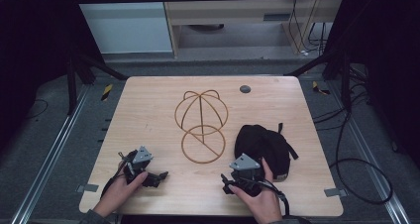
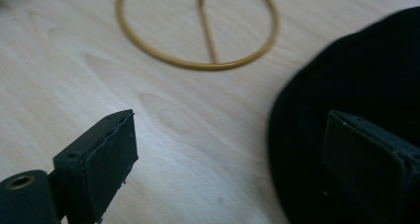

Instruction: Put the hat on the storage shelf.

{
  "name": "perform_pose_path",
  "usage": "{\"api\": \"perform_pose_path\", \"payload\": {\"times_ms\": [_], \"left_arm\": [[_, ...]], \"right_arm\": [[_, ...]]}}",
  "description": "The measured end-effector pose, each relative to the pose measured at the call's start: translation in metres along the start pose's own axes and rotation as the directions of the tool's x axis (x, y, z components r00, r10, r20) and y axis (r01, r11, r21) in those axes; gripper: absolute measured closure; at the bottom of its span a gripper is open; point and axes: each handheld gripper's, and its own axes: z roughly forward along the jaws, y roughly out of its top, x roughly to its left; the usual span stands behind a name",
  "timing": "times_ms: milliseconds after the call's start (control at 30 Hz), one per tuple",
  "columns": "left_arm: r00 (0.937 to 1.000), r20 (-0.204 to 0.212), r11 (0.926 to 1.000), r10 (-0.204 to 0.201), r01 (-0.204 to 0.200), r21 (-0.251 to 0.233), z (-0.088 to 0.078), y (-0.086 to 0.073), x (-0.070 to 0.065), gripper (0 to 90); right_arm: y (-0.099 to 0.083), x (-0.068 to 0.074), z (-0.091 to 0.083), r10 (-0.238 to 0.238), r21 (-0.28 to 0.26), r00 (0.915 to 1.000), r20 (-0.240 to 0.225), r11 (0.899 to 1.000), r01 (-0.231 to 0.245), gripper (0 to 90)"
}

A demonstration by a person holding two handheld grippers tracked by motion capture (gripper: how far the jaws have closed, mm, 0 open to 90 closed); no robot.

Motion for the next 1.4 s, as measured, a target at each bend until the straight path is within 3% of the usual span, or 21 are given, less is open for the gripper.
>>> {"api": "perform_pose_path", "payload": {"times_ms": [233, 300, 433, 700, 833, 933, 1100, 1167, 1233, 1400], "left_arm": [[1.0, 0.002, 1.0, -0.001, 0.001, -0.002, 0.0, 0.0, 0.0, 0.0], [1.0, 0.002, 1.0, 0.0, 0.0, -0.001, 0.0, 0.0, 0.0, 0.0], [1.0, 0.002, 1.0, -0.002, 0.002, -0.003, 0.0, 0.0, 0.0, 0.0], [1.0, 0.002, 1.0, -0.001, 0.001, -0.003, 0.0, 0.0, 0.0, 0.0], [1.0, 0.002, 1.0, -0.001, 0.001, -0.001, 0.0, 0.0, 0.0, 0.0], [1.0, 0.002, 1.0, 0.0, 0.0, 0.0, 0.0, 0.0, 0.0, 0.0], [1.0, 0.003, 1.0, 0.0, 0.0, 0.0, 0.0, 0.0, 0.0, 0.0], [1.0, 0.006, 1.0, 0.002, -0.002, 0.0, 0.0, 0.0, 0.0, 0.0], [1.0, 0.005, 1.0, 0.001, -0.001, -0.002, 0.0, 0.0, 0.0, 0.0], [1.0, 0.006, 1.0, 0.002, -0.002, -0.002, 0.001, 0.001, 0.0, 0.0]], "right_arm": [[-0.009, -0.02, -0.028, 0.041, -0.084, 0.9977, 0.054, 0.996, -0.037, 6.0], [-0.014, -0.026, -0.034, 0.068, -0.106, 0.992, 0.107, 0.993, -0.056, 7.4], [-0.019, -0.036, -0.042, 0.104, -0.136, 0.9824, 0.155, 0.987, -0.083, 8.1], [-0.026, -0.047, -0.048, 0.111, -0.108, 0.9666, 0.231, 0.99, -0.088, 9.5], [-0.022, -0.054, -0.053, 0.071, -0.07, 0.9552, 0.287, 0.996, -0.052, 10.5], [-0.015, -0.064, -0.06, 0.062, -0.043, 0.9539, 0.294, 0.998, -0.052, 10.5], [-0.004, -0.079, -0.059, 0.016, 0.06, 0.9676, 0.252, 0.998, -0.032, 10.6], [0.001, -0.086, -0.058, 0.018, 0.122, 0.977, 0.213, 0.992, -0.045, 10.7], [0.007, -0.093, -0.057, 0.008, 0.167, 0.9806, 0.196, 0.985, -0.041, 13.2], [0.024, -0.109, -0.058, 0.005, 0.212, 0.9906, 0.137, 0.977, -0.034, 16.2]]}}
